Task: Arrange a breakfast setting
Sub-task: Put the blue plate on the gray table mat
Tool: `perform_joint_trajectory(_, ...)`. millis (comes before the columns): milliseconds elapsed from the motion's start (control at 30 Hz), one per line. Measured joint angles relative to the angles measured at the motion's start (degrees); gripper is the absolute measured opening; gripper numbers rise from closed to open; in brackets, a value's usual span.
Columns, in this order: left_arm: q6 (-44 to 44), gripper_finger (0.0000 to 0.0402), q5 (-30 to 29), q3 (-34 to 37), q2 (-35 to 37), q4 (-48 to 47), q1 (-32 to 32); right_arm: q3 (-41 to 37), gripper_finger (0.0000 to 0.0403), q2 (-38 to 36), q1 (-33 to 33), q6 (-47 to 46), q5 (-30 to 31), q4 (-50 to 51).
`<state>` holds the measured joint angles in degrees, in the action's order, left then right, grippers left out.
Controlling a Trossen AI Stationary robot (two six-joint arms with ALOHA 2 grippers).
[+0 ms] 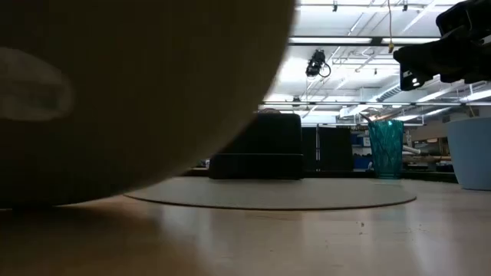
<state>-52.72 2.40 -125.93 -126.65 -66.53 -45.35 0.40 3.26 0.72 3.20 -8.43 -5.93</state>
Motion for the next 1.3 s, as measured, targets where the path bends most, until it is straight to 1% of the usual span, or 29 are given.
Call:
perform_joint_trajectory(133,8.6,0.0014,-1.3,0.6,0.0,-5.4,1.5,0.0,0.0050,0.0,0.0,-1.1,-0.1,0.0)
perform_joint_trajectory(233,13.7,0.0014,-4.1,0.8,0.0,-11.8,3.0,0.0,0.0050,0.0,0.0,-4.4,-0.2,0.0)
perform_joint_trajectory(333,19.4,0.0014,-7.2,0.8,0.0,-13.8,4.6,0.0,0.0050,0.0,0.0,-7.8,-0.2,-0.7)
perform_joint_trajectory(400,24.2,0.0014,-8.2,0.8,-0.1,-14.9,5.5,0.0,0.0050,0.0,0.0,-12.1,-0.2,-2.7)
perform_joint_trajectory(467,27.8,0.0014,-8.4,0.8,-0.4,-16.8,6.4,0.0,0.0050,0.0,0.0,-19.0,-0.2,-5.5)
perform_joint_trajectory(567,29.4,0.0014,-9.2,3.9,-0.5,-17.4,7.5,0.0,0.0050,0.0,0.0,-31.6,0.3,-9.9)
perform_joint_trajectory(667,29.6,0.0014,-9.3,7.6,-0.5,-17.7,8.3,0.0,0.0050,0.0,0.0,-38.0,2.2,-12.5)
perform_joint_trajectory(800,31.7,0.0015,-9.3,13.2,-0.6,-13.1,8.7,1.4,0.0050,0.4,-0.1,-37.3,3.6,-12.5)
perform_joint_trajectory(900,31.1,0.0015,-8.2,16.2,-0.6,-10.3,8.6,4.7,0.0050,1.2,-0.6,-32.6,6.7,-12.1)
perform_joint_trajectory(1000,31.0,0.0015,-7.4,18.2,-0.5,-8.4,8.2,8.7,0.0050,2.6,-0.7,-28.0,9.1,-9.5)
perform_joint_trajectory(1167,30.9,0.0016,-7.4,18.8,-0.5,-5.1,7.8,15.2,0.0050,5.7,-0.7,-24.0,10.1,-2.9)
perform_joint_trajectory(1300,30.8,0.0018,-7.9,18.8,-0.5,-2.6,7.8,20.0,0.0055,9.1,-0.7,-23.3,12.4,7.6)
